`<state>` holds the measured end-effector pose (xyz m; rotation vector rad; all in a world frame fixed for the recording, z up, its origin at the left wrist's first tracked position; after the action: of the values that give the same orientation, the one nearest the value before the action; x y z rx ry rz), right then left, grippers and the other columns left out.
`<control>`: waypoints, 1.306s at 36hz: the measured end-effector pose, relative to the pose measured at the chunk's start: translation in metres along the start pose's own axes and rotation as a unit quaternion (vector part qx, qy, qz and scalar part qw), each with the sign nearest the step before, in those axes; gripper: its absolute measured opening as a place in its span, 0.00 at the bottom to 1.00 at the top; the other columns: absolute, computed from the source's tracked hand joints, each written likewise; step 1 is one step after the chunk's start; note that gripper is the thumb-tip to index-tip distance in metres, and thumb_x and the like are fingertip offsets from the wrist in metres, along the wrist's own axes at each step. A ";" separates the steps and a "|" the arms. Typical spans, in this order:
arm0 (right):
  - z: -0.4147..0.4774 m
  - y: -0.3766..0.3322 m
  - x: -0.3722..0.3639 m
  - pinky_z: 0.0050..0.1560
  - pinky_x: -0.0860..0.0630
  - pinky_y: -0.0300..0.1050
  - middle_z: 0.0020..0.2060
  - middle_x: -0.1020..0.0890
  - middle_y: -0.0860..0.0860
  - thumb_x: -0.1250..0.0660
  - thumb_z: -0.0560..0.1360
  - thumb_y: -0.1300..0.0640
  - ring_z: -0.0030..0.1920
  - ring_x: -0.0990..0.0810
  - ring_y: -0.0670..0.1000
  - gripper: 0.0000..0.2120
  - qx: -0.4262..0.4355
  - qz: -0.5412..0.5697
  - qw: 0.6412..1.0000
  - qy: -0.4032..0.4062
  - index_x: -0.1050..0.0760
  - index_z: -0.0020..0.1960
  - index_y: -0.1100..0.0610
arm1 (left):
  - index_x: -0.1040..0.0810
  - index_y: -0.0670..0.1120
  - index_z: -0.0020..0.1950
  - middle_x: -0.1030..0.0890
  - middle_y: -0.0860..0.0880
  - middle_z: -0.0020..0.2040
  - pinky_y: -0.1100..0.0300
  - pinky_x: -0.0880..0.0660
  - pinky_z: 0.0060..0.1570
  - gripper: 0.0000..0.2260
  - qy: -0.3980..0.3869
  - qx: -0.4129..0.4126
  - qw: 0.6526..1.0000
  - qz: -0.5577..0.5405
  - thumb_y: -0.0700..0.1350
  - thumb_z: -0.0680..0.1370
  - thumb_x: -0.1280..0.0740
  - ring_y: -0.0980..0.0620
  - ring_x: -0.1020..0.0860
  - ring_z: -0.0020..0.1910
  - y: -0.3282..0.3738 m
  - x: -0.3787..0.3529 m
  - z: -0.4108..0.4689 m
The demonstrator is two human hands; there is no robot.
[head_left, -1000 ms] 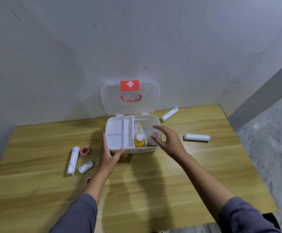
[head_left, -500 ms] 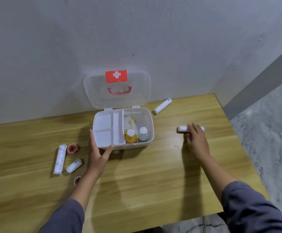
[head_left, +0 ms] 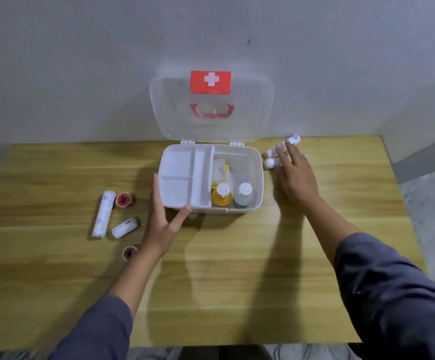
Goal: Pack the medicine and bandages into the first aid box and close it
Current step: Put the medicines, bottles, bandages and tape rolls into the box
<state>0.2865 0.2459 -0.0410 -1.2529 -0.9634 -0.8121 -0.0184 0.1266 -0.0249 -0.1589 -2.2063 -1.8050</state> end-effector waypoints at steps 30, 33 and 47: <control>-0.042 -0.072 0.089 0.58 0.26 0.48 0.51 0.28 0.51 0.35 0.70 0.50 0.53 0.25 0.52 0.16 -0.044 0.490 0.855 0.163 0.32 0.56 0.51 | 0.56 0.61 0.74 0.46 0.61 0.75 0.61 0.44 0.68 0.43 -0.002 0.021 1.000 -0.002 0.61 0.66 0.33 0.63 0.44 0.72 0.009 -0.002 -0.006; -0.037 -0.094 0.088 0.57 0.26 0.43 0.51 0.29 0.51 0.33 0.70 0.52 0.51 0.26 0.45 0.16 -0.017 0.518 0.844 0.136 0.33 0.55 0.51 | 0.56 0.62 0.74 0.47 0.62 0.74 0.60 0.44 0.68 0.44 -0.006 0.022 1.000 -0.002 0.61 0.66 0.33 0.62 0.45 0.72 0.008 -0.002 -0.006; -0.024 -0.084 0.034 0.59 0.37 0.36 0.56 0.29 0.50 0.29 0.70 0.59 0.62 0.31 0.52 0.16 -0.088 0.378 0.921 0.031 0.28 0.56 0.55 | 0.58 0.62 0.74 0.49 0.57 0.76 0.57 0.45 0.70 0.43 -0.021 0.036 0.999 -0.004 0.56 0.69 0.32 0.59 0.46 0.73 0.011 0.000 -0.005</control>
<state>0.2275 0.2103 0.0222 -1.5889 -0.2917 -0.3194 -0.0144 0.1236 -0.0140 -0.1735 -2.2999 -1.7390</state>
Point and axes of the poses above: each hand's wrist, its own z-axis towards the middle knuckle, its own x-axis out of the back of the hand, y = z × x, the point moved 9 cm from there along z, towards the middle knuckle
